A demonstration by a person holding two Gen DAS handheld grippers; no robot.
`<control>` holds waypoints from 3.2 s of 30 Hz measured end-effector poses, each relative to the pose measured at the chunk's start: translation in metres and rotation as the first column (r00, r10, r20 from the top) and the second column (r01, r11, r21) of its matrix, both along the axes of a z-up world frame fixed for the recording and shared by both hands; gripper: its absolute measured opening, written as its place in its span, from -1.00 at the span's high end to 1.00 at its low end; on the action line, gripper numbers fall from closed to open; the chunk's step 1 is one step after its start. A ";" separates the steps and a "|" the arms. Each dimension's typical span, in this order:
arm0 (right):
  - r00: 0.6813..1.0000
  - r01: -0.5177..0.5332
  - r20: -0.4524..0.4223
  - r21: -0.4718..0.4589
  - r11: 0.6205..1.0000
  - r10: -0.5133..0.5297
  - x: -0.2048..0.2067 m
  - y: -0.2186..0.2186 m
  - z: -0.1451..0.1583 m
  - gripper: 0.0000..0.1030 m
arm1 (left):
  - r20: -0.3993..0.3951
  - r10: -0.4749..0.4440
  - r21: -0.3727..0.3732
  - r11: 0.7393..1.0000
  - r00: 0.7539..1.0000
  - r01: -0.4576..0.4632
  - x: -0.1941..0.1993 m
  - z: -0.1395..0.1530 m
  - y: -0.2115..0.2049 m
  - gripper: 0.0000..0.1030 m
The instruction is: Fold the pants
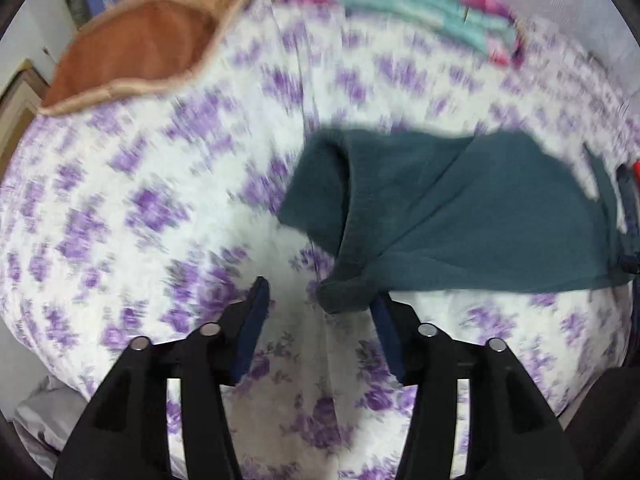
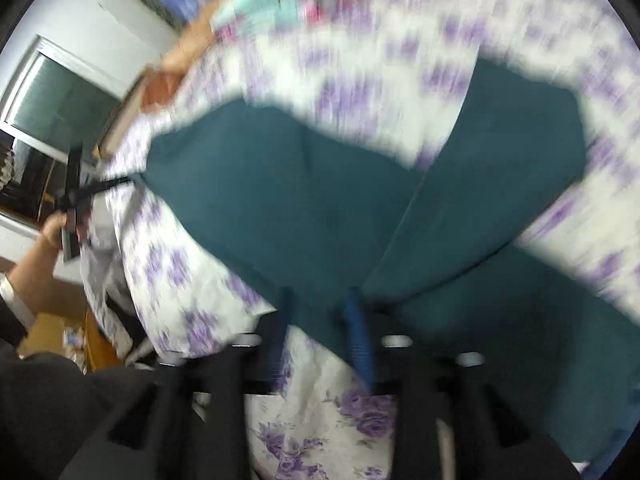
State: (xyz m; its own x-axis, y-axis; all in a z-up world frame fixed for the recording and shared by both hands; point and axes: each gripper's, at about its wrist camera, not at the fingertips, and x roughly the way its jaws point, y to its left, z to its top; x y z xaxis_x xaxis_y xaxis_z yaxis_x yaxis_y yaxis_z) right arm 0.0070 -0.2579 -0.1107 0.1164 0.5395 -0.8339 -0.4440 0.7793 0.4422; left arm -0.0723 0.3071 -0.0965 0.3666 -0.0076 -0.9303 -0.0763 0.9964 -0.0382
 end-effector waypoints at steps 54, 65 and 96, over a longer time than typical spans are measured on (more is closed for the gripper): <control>0.816 0.564 0.218 -0.095 0.820 -0.536 -0.017 -0.055 0.032 -0.16 | -0.119 0.564 -0.394 0.729 0.817 -0.560 -0.007 -0.038 0.000 -0.62; 0.828 0.550 0.199 -0.100 0.829 -0.525 -0.009 -0.047 0.022 -0.17 | 0.088 0.516 -0.207 0.846 0.852 -0.491 0.008 0.008 -0.006 0.85; 0.993 -0.040 0.112 -0.085 0.996 0.050 0.151 0.246 -0.020 -0.09 | 0.076 0.286 0.191 0.936 0.955 -0.295 0.075 -0.033 -0.062 -0.36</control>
State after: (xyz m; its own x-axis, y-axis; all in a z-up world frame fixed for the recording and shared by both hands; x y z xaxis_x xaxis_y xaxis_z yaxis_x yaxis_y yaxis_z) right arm 0.1582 -0.0116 -0.1303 0.1899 0.4763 -0.8585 -0.5229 0.7892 0.3222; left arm 0.0026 0.2454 -0.1298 0.3674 0.2882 -0.8843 -0.3666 0.9187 0.1471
